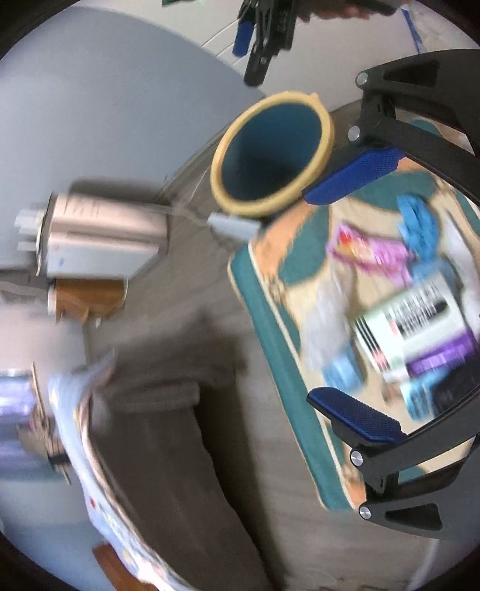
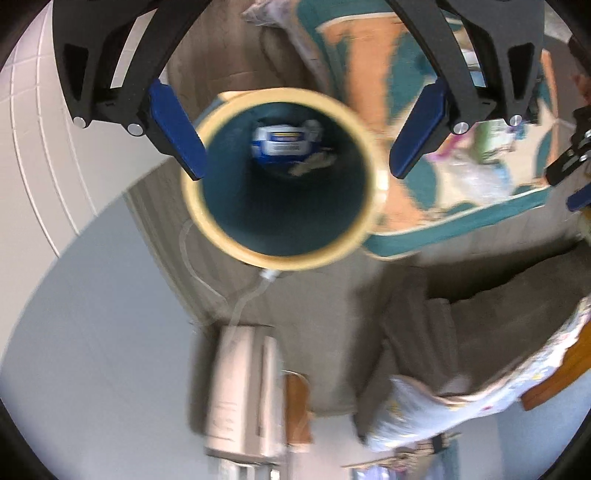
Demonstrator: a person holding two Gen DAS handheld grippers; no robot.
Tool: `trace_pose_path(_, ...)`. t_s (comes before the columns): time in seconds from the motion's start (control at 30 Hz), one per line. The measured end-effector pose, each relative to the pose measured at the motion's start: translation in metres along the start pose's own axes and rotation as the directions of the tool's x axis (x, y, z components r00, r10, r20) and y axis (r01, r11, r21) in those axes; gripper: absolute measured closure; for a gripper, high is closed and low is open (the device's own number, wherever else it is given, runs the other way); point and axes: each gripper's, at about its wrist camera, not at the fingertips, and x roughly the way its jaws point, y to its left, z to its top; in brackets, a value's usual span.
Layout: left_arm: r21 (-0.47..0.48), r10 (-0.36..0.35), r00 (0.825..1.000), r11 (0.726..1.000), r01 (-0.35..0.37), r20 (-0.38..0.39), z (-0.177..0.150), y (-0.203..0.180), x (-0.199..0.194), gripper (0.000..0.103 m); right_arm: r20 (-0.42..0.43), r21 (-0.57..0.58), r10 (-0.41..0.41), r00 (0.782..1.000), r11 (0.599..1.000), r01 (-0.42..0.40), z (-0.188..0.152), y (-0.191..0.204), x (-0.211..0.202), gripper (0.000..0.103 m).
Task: Collect trash
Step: 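Move both tools back over the trash pile on the cushion, then grasp the black plastic bag with the left gripper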
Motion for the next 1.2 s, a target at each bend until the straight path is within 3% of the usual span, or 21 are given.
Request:
trace_pose_path(0.1,-0.057,0.047,0.999,0.997,-0.047,-0.005,-0.005,0.03,-0.015,0.005,0.005,-0.04,0.074,0.997,0.996,-0.074,0.003,0.04,-0.013,0.006)
trace_pose_path(0.17,-0.072,0.12,0.993,0.99,-0.12,0.002,-0.013,0.047,-0.029,0.005,0.011,-0.093,0.089,0.996,0.992,-0.088,0.001,0.066,-0.02,0.006)
trace_pose_path(0.3,-0.102,0.181,0.983,0.978,-0.183,-0.028,-0.03,0.075,-0.046,0.005,-0.012,-0.169,0.12,0.993,0.978,-0.12,-0.008,0.111,-0.021,0.006)
trace_pose_path(0.5,-0.202,0.141,0.989,0.968,-0.149,-0.05,-0.07,0.109,-0.052,0.005,-0.039,-0.209,0.142,0.989,0.967,-0.147,-0.018,0.16,-0.014,0.006)
trace_pose_path(0.67,-0.252,0.081,0.994,0.963,-0.095,-0.068,-0.1,0.125,-0.041,0.005,-0.056,-0.29,0.109,0.992,0.949,-0.121,-0.038,0.189,-0.003,0.006)
trace_pose_path(0.83,-0.171,0.123,0.984,0.975,-0.144,-0.125,-0.122,0.125,-0.021,0.006,-0.137,-0.315,0.074,0.988,0.942,-0.114,-0.045,0.206,0.025,0.006)
trace_pose_path(1.07,-0.122,0.066,0.976,0.988,-0.093,-0.207,-0.143,0.119,0.006,0.008,-0.235,-0.213,0.098,0.967,0.966,-0.149,-0.049,0.217,0.055,0.006)
trace_pose_path(1.2,-0.073,0.052,0.964,0.995,-0.074,-0.262,-0.152,0.111,0.023,0.014,-0.248,-0.232,0.069,0.966,0.964,-0.129,-0.051,0.225,0.066,0.006)
